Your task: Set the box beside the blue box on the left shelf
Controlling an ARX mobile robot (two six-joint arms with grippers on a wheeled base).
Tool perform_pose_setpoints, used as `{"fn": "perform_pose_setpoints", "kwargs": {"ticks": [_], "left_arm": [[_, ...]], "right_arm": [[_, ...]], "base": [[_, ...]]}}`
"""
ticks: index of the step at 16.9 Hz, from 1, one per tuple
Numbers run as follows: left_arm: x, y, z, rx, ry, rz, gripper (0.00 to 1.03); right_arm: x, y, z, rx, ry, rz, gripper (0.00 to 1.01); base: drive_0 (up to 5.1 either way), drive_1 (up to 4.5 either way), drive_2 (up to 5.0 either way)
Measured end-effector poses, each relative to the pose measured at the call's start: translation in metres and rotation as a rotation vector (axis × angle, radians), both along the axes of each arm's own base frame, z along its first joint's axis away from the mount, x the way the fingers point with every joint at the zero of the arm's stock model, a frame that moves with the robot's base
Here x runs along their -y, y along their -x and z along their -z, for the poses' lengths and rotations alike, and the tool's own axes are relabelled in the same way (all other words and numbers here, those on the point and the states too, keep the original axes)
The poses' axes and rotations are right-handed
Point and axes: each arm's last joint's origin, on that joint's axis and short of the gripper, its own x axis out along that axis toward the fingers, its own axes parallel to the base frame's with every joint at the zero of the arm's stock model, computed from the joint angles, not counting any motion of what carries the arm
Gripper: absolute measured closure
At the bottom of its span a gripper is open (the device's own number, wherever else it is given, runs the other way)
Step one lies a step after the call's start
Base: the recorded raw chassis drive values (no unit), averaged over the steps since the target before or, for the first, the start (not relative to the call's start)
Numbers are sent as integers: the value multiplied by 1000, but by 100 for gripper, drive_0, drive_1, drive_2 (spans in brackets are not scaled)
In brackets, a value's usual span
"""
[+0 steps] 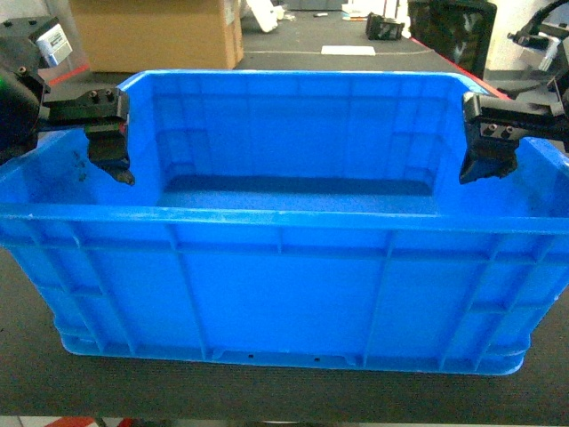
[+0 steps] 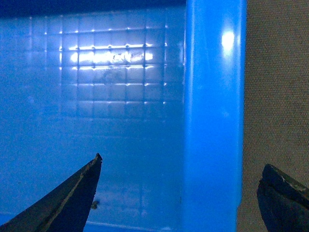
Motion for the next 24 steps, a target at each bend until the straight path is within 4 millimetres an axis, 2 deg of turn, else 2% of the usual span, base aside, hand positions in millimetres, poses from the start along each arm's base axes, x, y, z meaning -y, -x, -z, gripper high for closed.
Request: {"fn": "perform_pose_setpoints", "kwargs": {"ticks": [7, 10, 13, 18, 20, 21, 24], "left_arm": [[7, 0, 5, -51, 11, 45, 5], [8, 2, 7, -63, -47, 66, 5], [7, 0, 5, -31, -95, 56, 30], [3, 4, 4, -22, -103, 46, 77], [1, 5, 4, -19, -78, 31, 82], [1, 6, 4, -20, -66, 21, 82], [0, 11, 4, -4, -43, 11, 82]], "right_arm": [[-1, 1, 10, -32, 29, 10, 3], [-6, 3, 12, -21, 41, -9, 3], [-10, 4, 13, 9, 70, -27, 6], [-11, 4, 13, 40, 134, -51, 55], [-11, 4, 13, 47, 155, -41, 75], [-10, 5, 11, 51, 152, -39, 78], [-12, 10, 8, 65, 143, -37, 78]], "base": [[0, 0, 0], [0, 0, 0], [0, 0, 0], [0, 0, 0], [0, 0, 0], [0, 0, 0], [0, 0, 0]]}}
